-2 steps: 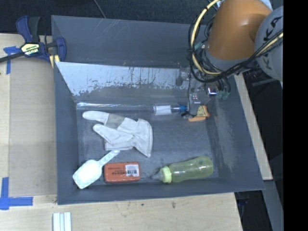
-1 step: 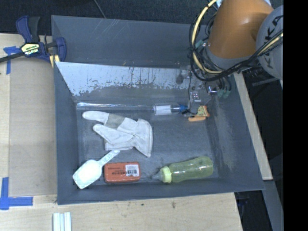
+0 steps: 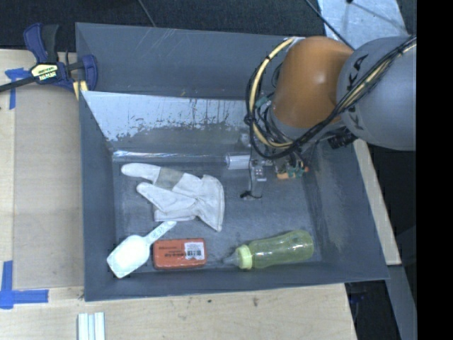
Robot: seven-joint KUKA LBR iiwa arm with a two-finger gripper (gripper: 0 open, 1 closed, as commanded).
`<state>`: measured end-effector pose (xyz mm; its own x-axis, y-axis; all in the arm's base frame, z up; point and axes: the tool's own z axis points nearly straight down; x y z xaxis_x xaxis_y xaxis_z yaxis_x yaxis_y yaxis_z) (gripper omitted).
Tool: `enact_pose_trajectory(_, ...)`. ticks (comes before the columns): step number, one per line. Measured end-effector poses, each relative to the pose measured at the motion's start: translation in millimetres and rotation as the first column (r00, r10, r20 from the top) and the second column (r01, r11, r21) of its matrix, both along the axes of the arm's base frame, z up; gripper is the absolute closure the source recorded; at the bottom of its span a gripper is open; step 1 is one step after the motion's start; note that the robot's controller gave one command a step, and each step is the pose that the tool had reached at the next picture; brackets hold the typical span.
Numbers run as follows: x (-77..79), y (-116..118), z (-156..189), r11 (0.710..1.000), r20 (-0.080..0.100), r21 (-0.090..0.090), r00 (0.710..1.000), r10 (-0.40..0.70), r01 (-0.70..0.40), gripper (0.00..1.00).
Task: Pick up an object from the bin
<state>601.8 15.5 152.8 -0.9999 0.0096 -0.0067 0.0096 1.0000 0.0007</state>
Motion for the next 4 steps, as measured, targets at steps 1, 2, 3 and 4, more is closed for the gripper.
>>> enact_pose_trajectory(1,-14.6,51,10,0.999,-0.001,0.002,0.999,-0.044,0.044,0.0)
enact_pose_trajectory(2,-33.9,89,-40,0.998,-0.007,0.0,0.998,0.063,-0.063,0.0)
enact_pose_trajectory(3,-46.7,94,-82,1.0,-0.002,0.001,1.0,-0.017,0.017,0.0)
enact_pose_trajectory(4,-27.0,122,-79,0.959,0.004,-0.003,0.959,0.284,-0.284,1.0)
